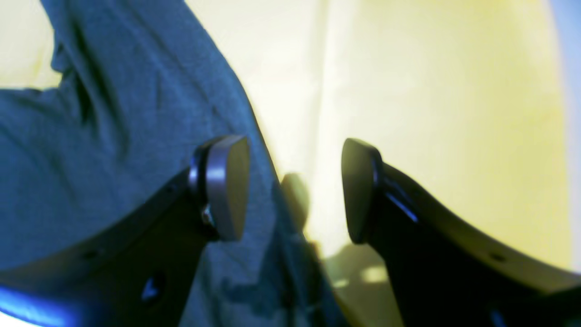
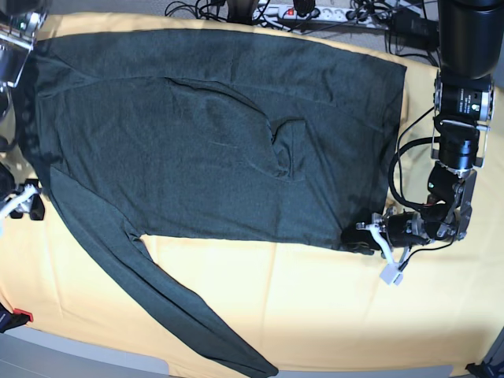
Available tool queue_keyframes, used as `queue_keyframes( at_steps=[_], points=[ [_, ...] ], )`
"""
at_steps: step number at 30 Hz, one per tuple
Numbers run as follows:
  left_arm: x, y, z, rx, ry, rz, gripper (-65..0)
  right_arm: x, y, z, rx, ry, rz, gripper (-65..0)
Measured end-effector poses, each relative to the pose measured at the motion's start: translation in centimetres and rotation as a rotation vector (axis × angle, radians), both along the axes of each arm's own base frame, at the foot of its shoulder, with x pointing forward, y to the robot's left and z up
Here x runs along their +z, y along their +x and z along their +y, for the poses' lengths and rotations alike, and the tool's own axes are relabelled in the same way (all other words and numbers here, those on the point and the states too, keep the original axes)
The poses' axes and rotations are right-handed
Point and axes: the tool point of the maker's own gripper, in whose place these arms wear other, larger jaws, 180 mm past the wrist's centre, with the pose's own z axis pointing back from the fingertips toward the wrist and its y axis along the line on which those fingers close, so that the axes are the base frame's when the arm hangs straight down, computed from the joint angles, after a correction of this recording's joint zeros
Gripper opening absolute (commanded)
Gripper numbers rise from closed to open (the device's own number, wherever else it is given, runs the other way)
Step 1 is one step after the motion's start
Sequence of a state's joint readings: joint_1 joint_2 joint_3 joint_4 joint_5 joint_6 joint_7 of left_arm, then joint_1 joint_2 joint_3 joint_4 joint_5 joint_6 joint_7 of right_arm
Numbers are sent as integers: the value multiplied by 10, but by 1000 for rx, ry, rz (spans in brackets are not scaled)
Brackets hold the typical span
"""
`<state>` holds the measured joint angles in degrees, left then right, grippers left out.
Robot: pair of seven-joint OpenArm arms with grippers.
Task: Fold the T-shirt properly
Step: 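Grasp the hem corner with left gripper and side edge with right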
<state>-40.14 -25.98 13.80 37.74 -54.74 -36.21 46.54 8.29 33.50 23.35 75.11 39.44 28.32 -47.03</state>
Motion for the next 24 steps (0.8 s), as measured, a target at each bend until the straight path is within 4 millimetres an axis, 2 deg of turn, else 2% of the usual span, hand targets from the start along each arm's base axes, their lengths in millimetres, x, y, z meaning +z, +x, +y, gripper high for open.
queue_keyframes(
  at_steps=[4,10,14,20,24],
  points=[
    [0,0,0,2,-1,0,-650,-17,12,15,51,199,50,-303],
    [0,0,0,4,-3,0,-650,-36,19,15,17,326,89,-303],
    [0,0,0,4,-1,0,-650,-43,19,25,39,346,99,-303],
    [1,1,1,5,-3,-3,-650,-57,21,57,130,335,141,-308],
    [1,1,0,5,-3,-3,-650,-64,26,53,134,228,135,-347]
  ],
)
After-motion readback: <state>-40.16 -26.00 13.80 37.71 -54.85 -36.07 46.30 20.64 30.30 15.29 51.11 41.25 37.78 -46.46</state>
